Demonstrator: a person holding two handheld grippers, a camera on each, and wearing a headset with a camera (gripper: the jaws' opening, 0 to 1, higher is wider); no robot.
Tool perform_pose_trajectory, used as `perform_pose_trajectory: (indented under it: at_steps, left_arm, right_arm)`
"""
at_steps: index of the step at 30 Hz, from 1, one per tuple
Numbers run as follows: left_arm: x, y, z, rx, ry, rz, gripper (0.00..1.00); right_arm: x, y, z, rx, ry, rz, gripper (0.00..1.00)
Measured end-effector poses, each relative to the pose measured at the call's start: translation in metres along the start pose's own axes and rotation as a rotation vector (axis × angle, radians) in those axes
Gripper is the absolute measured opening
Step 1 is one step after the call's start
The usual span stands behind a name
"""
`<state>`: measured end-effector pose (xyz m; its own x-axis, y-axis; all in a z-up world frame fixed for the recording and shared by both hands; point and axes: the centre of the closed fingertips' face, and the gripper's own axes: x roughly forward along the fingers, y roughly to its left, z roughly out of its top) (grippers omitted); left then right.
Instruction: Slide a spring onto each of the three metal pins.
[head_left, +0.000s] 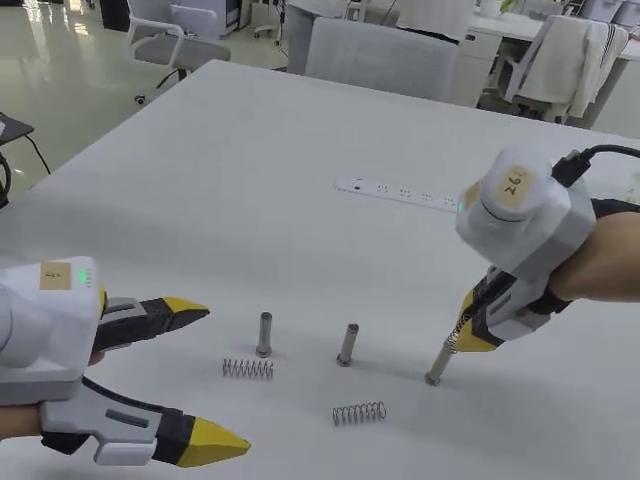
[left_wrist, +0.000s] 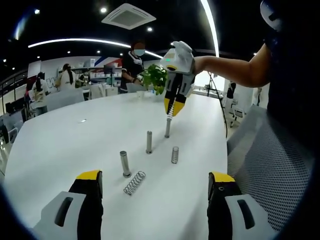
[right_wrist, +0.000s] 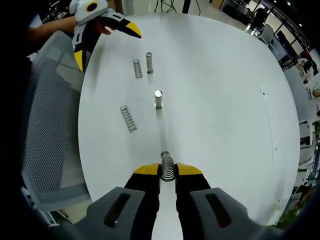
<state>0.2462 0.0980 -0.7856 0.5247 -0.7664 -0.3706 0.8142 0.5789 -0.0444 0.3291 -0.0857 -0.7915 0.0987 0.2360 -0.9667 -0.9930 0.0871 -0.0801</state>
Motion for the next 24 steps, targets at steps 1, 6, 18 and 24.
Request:
perform_pose_trajectory:
  at_steps: [1,6,18,24]
  left_arm:
    - [0.0,0.0,0.0,0.001,-0.001,0.0,0.84]
    - [0.0,0.0,0.0,0.003,0.003,-0.001,0.83]
    - [0.0,-0.002,0.001,0.006,0.01,-0.006,0.81]
    - [-0.001,-0.002,0.0,0.006,0.015,-0.006,0.81]
  right_arm:
    - [0.001,0.0,0.0,0.0,0.001,0.001,0.09]
    - [0.01,0.002,-0.003,0.001,0.015,0.013,0.09]
    - [0.03,0.006,-0.008,0.014,0.03,0.037,0.09]
    - [0.04,0.007,-0.009,0.02,0.034,0.039,0.09]
